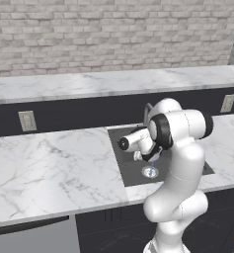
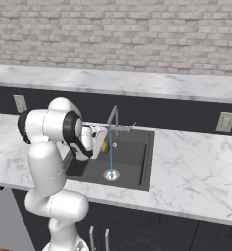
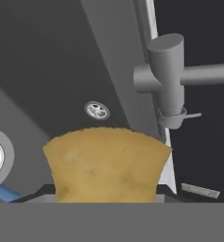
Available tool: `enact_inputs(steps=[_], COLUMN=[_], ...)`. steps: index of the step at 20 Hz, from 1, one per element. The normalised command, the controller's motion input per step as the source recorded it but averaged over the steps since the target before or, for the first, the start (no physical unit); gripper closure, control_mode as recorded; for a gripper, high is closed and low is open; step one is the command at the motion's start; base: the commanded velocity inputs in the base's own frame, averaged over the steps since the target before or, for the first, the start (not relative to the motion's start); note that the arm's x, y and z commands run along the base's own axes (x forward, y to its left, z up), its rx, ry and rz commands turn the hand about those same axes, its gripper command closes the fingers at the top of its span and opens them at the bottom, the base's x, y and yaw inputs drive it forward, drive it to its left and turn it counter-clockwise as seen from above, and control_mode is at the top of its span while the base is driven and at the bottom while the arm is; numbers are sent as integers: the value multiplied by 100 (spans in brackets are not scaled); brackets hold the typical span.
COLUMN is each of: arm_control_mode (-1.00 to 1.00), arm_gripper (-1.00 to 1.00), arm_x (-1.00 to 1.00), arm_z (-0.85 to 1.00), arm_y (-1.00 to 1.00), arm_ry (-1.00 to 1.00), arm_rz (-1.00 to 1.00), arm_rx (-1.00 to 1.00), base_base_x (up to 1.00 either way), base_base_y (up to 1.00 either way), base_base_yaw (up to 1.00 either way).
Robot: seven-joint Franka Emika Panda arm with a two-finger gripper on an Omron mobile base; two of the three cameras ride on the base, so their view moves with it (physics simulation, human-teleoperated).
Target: Soak the sponge with water for a few seconds and then drop it inside the sink.
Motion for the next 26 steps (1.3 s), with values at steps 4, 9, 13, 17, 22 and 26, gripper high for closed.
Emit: enact_inputs(steps=[4, 9, 13, 17, 22, 26], arm_control_mode=[-100, -100, -100, -100, -100, -100], arm_gripper=[100, 100, 100, 100, 100, 100], arm_x=[25, 19, -3, -20, -17, 0], arm_z=[-6, -6, 0, 0, 0, 0], arm_y=[-2, -2, 0, 0, 0, 0], arm_ry=[-2, -1, 0, 0, 0, 0], arm_rz=[4, 3, 0, 0, 0, 0], arm_rx=[-1, -1, 0, 0, 0, 0], base_base_x=[0, 0, 0, 0, 0, 0], base_base_y=[0, 0, 0, 0, 0, 0], base_base_yaw=[0, 0, 0, 0, 0, 0])
